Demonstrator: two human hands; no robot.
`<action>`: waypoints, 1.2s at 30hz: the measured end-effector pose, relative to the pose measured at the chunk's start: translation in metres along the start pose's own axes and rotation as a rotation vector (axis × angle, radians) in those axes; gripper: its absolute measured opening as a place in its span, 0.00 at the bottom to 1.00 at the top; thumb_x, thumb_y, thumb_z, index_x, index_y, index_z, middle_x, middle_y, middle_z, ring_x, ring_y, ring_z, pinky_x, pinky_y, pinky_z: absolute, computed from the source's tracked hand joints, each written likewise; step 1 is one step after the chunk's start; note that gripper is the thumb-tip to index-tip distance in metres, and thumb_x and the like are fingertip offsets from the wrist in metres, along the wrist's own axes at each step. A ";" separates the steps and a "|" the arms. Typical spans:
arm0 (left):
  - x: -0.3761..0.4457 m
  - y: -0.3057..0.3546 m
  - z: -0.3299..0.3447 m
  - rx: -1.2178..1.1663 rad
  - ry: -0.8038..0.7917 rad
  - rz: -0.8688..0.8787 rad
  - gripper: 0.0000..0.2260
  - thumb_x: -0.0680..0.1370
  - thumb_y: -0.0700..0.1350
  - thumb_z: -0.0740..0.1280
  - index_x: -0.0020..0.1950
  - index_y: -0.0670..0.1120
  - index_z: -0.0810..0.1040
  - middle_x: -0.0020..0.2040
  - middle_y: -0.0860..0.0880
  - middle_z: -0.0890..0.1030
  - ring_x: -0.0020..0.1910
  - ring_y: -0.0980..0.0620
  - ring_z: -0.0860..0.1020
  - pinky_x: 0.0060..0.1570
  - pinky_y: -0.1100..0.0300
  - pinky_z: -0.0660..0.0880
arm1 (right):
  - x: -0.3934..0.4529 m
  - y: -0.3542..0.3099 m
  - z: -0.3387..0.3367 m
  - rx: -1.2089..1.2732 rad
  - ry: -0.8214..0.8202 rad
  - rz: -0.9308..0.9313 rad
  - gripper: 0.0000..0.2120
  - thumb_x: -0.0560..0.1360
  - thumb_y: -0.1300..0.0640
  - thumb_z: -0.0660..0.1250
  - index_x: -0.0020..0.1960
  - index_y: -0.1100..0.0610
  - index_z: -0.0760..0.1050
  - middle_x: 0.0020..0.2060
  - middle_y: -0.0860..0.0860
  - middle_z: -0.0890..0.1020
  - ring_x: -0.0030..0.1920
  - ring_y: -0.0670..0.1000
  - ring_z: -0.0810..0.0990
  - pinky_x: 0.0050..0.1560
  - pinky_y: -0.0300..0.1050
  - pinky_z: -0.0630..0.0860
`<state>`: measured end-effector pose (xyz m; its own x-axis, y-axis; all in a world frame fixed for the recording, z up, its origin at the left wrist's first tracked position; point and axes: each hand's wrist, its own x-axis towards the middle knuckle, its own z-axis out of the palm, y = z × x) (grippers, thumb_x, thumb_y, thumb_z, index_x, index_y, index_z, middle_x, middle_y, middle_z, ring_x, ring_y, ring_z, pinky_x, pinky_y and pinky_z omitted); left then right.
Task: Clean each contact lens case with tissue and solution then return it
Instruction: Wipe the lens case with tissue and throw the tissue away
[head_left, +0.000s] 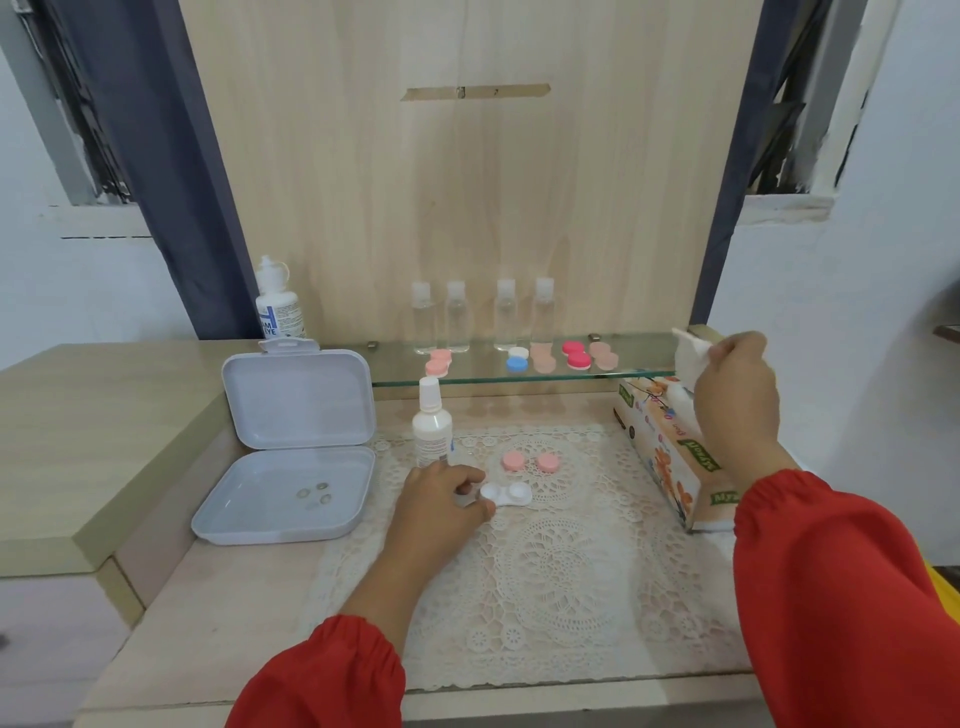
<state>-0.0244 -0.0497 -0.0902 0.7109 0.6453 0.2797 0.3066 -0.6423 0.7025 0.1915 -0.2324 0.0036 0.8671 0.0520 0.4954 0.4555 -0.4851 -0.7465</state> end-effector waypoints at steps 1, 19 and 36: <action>0.000 0.000 0.000 0.000 0.001 -0.001 0.17 0.73 0.49 0.72 0.61 0.52 0.79 0.48 0.56 0.75 0.55 0.53 0.68 0.54 0.60 0.66 | -0.003 -0.008 -0.004 0.040 0.028 -0.037 0.08 0.82 0.60 0.51 0.56 0.62 0.65 0.43 0.56 0.73 0.42 0.58 0.72 0.41 0.51 0.69; -0.002 0.005 -0.007 -0.256 -0.001 0.005 0.14 0.67 0.44 0.66 0.47 0.62 0.79 0.42 0.55 0.76 0.49 0.49 0.73 0.52 0.55 0.73 | -0.144 -0.023 0.043 0.217 -0.826 -0.012 0.12 0.71 0.62 0.64 0.47 0.45 0.68 0.38 0.51 0.83 0.40 0.54 0.81 0.40 0.50 0.76; -0.010 0.010 -0.018 -0.235 0.453 0.112 0.21 0.73 0.26 0.57 0.55 0.47 0.79 0.50 0.50 0.73 0.49 0.58 0.72 0.51 0.78 0.65 | -0.123 -0.013 0.065 0.000 -0.839 -0.226 0.21 0.70 0.46 0.73 0.62 0.41 0.76 0.48 0.38 0.78 0.47 0.41 0.75 0.47 0.40 0.72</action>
<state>-0.0402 -0.0545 -0.0742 0.3700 0.7255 0.5803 0.0572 -0.6412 0.7652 0.0920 -0.1763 -0.0765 0.6182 0.7733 0.1406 0.6348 -0.3857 -0.6696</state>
